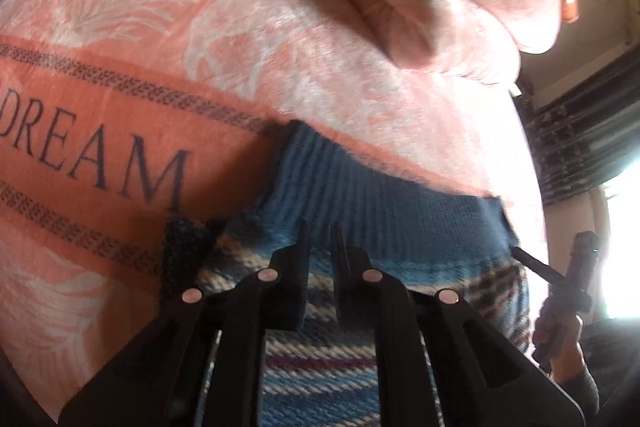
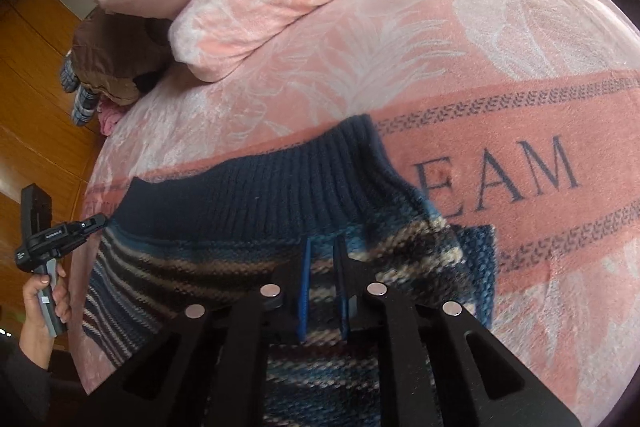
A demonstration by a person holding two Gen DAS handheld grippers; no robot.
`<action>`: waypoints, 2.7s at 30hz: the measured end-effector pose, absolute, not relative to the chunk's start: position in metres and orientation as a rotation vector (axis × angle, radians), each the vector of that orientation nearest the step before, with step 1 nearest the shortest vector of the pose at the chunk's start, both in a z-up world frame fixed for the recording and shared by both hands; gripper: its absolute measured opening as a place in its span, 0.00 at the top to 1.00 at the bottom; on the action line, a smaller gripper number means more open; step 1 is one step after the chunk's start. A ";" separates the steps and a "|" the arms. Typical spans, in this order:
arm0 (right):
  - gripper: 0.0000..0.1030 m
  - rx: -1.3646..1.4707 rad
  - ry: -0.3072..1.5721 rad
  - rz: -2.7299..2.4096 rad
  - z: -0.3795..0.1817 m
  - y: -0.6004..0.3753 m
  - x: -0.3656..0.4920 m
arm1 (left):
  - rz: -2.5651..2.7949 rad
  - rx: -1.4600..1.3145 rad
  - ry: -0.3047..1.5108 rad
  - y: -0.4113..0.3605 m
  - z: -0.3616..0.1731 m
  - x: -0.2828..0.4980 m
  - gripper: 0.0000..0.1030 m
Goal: Fold small clothes
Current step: 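Lay the folded sweater flat and open both grippers, then move the right gripper to the end of the folded sweater and grasp it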
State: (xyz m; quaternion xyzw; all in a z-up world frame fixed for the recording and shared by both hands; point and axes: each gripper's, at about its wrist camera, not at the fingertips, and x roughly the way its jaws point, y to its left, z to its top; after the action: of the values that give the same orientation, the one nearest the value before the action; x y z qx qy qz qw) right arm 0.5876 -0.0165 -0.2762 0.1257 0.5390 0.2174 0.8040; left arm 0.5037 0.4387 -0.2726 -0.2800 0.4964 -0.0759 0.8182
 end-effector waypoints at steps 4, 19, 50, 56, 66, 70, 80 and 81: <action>0.91 0.253 1.196 0.528 -0.290 0.004 0.569 | -0.295 -0.611 1.063 0.419 -0.276 0.472 0.90; 0.98 0.396 1.263 0.726 -0.301 0.029 0.476 | -0.335 -0.646 1.084 0.392 -0.309 0.378 0.93; 0.77 0.015 1.118 0.258 -0.242 -0.113 0.389 | -0.151 -0.637 1.184 0.523 -0.295 0.319 0.58; 0.43 -0.498 1.033 0.421 -0.245 0.044 0.317 | -0.201 -0.717 1.214 0.556 -0.287 0.359 0.28; 0.43 -0.551 0.971 0.677 -0.265 0.216 0.277 | -0.302 -0.809 1.266 0.514 -0.312 0.432 0.24; 0.43 -0.567 0.927 0.724 -0.267 0.253 0.279 | -0.316 -0.822 1.278 0.513 -0.326 0.451 0.24; 0.43 -0.632 0.820 0.728 -0.281 0.311 0.291 | -0.374 -0.830 1.289 0.511 -0.345 0.487 0.23; 0.43 -0.653 0.793 0.711 -0.282 0.314 0.289 | -0.383 -0.834 1.287 0.510 -0.346 0.489 0.23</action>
State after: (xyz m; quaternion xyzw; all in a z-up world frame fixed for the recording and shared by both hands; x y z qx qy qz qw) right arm 0.2894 0.3140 -0.2819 -0.3058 0.3711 0.3329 0.8111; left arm 0.4893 0.5104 -0.3457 -0.3748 0.5785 -0.1724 0.7036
